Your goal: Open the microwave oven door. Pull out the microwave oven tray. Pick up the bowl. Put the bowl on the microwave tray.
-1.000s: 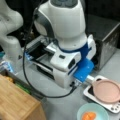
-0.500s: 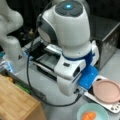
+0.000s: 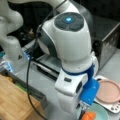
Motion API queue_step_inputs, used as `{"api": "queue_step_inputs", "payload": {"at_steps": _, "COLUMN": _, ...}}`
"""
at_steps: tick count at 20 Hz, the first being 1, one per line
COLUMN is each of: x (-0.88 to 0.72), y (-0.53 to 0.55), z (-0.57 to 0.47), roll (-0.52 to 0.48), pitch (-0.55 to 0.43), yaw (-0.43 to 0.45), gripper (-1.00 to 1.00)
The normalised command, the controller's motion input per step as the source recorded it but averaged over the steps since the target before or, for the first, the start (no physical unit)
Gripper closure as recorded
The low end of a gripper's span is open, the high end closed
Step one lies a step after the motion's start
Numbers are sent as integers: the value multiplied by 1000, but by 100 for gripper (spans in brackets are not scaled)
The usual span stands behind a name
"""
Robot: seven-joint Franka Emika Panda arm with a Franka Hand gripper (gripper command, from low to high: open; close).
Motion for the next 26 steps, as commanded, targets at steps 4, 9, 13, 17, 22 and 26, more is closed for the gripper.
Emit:
{"api": "queue_step_inputs", "payload": {"at_steps": 4, "x": 462, "y": -230, "z": 89, "roll": -151, "pitch": 181, "yaw": 88, "gripper": -100}}
{"api": "queue_step_inputs", "payload": {"at_steps": 9, "x": 476, "y": -218, "z": 49, "roll": -153, "pitch": 154, "yaw": 97, "gripper": -100}}
{"api": "queue_step_inputs", "payload": {"at_steps": 13, "x": 473, "y": -305, "z": 16, "roll": -128, "pitch": 129, "yaw": 152, "gripper": -100}}
{"api": "queue_step_inputs", "payload": {"at_steps": 17, "x": 420, "y": -352, "z": 28, "roll": -92, "pitch": 140, "yaw": 167, "gripper": -100}}
{"api": "queue_step_inputs", "payload": {"at_steps": 22, "x": 348, "y": -278, "z": -49, "roll": -20, "pitch": 130, "yaw": 146, "gripper": -100}}
{"api": "queue_step_inputs", "payload": {"at_steps": 26, "x": 254, "y": -187, "z": -138, "roll": 50, "pitch": 108, "yaw": 114, "gripper": -100}}
